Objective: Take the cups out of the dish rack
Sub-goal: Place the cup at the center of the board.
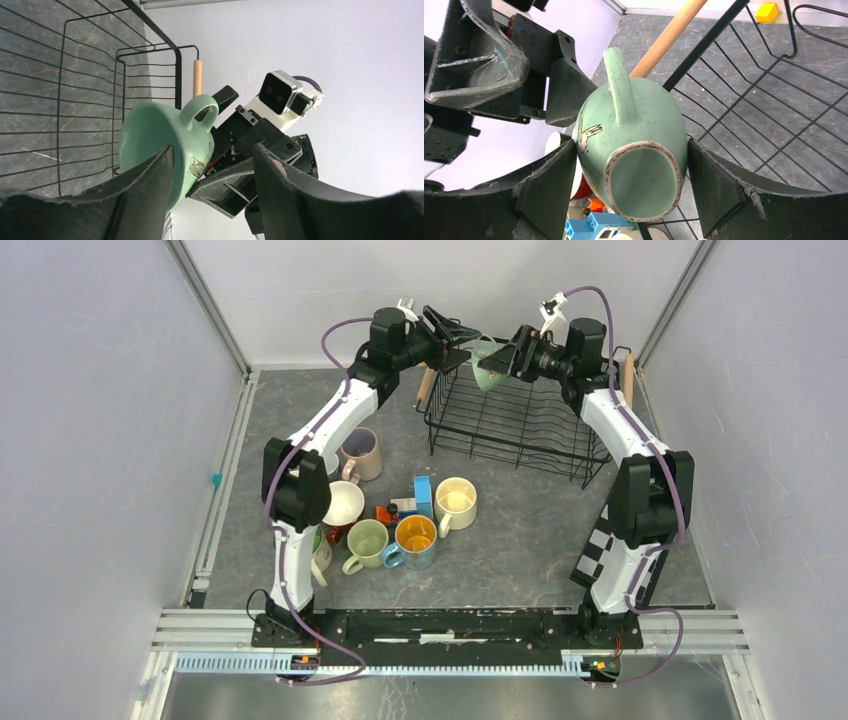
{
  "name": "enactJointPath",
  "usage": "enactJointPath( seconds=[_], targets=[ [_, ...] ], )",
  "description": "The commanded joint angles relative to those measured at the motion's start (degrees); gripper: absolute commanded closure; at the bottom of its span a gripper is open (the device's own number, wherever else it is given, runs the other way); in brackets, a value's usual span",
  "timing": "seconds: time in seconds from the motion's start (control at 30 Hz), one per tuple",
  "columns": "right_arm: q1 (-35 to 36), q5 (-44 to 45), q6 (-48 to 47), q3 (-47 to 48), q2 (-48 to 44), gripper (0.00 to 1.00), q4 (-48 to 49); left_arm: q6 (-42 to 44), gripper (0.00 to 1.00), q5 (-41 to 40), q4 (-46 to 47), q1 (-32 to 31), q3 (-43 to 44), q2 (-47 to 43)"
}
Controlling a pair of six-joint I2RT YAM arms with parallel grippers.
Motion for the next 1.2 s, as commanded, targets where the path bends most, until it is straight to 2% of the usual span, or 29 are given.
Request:
enactJointPath(
  seconds=[0.0, 0.23, 0.47, 0.8, 1.17],
  targets=[
    [0.3, -3.4, 4.3, -0.1, -2.8, 0.59, 8.7, -5.1, 0.35, 2.7, 6.2, 0.0, -1.0, -0.5],
    [0.4, -4.7, 7.8, -0.5, -2.4, 0.59, 12.5, -8.6, 0.45, 3.7, 10.1, -0.1, -2.7, -1.0],
    [0.4, -6.1, 9.5, 0.6, -1.1, 0.59, 14.3, -11.9, 0.51, 5.0, 13.8, -0.3, -5.3, -2.2],
    [0.4, -8.8, 11.7, 0.7, 0.5, 0.59, 17.1, -15.0, 0.64, 6.0, 16.7, -0.3, -5.2, -1.7],
    [0.4, -9.4, 13.4, 2.5, 1.8, 0.58, 18.9, -17.7, 0.67, 7.4, 19.0, -0.9, -6.0, -2.1]
  ],
)
